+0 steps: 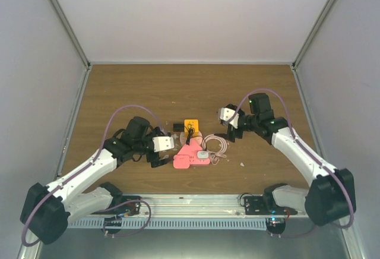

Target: Pull the plug off the socket

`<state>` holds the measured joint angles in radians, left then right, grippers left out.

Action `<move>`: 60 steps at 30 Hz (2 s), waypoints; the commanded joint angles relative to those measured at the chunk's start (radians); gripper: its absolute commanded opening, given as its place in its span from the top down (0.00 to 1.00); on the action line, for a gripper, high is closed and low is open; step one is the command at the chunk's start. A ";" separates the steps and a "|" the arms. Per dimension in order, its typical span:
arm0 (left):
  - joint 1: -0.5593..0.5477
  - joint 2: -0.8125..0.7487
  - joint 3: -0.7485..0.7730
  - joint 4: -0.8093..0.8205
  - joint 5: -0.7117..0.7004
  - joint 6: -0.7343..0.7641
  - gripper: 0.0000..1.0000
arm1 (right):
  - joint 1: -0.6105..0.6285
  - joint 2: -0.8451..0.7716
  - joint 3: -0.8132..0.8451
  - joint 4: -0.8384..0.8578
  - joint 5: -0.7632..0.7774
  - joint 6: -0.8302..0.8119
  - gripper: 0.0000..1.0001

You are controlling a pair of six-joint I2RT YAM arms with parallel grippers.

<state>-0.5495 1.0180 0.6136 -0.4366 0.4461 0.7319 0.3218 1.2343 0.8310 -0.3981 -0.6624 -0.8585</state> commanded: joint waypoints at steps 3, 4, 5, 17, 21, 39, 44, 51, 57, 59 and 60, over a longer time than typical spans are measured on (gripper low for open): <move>-0.029 -0.041 -0.018 -0.080 -0.021 0.069 0.01 | 0.055 -0.098 0.057 -0.105 -0.175 0.036 0.01; -0.031 -0.039 -0.014 -0.109 -0.024 0.083 0.01 | 0.077 -0.095 0.064 -0.117 -0.178 0.037 0.01; -0.034 -0.041 -0.010 -0.137 -0.030 0.099 0.01 | 0.102 -0.092 0.065 -0.123 -0.168 0.040 0.00; -0.055 -0.164 0.012 -0.183 -0.112 0.254 0.01 | 0.396 -0.047 -0.061 -0.005 0.129 0.006 0.00; -0.092 -0.167 -0.006 -0.144 -0.116 0.280 0.01 | 0.437 -0.050 -0.111 0.021 0.182 -0.002 0.04; -0.313 -0.361 -0.239 0.153 -0.290 0.430 0.02 | 0.494 -0.038 -0.261 0.262 0.331 0.055 0.41; -0.343 -0.344 -0.263 0.222 -0.301 0.433 0.06 | 0.494 -0.016 -0.251 0.271 0.335 0.070 0.55; -0.412 -0.318 -0.328 0.373 -0.365 0.465 0.11 | 0.495 0.018 -0.238 0.262 0.339 0.074 0.64; -0.488 -0.296 -0.385 0.471 -0.424 0.503 0.15 | 0.494 0.061 -0.223 0.266 0.344 0.084 0.71; -0.504 -0.284 -0.403 0.515 -0.439 0.511 0.17 | 0.493 0.062 -0.221 0.264 0.341 0.088 0.74; -0.510 -0.277 -0.413 0.532 -0.438 0.515 0.18 | 0.493 0.061 -0.221 0.263 0.341 0.089 0.75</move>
<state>-1.0317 0.7219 0.2359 -0.0605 0.0460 1.2156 0.8097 1.2705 0.6006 -0.1520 -0.3508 -0.7795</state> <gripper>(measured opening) 0.838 0.370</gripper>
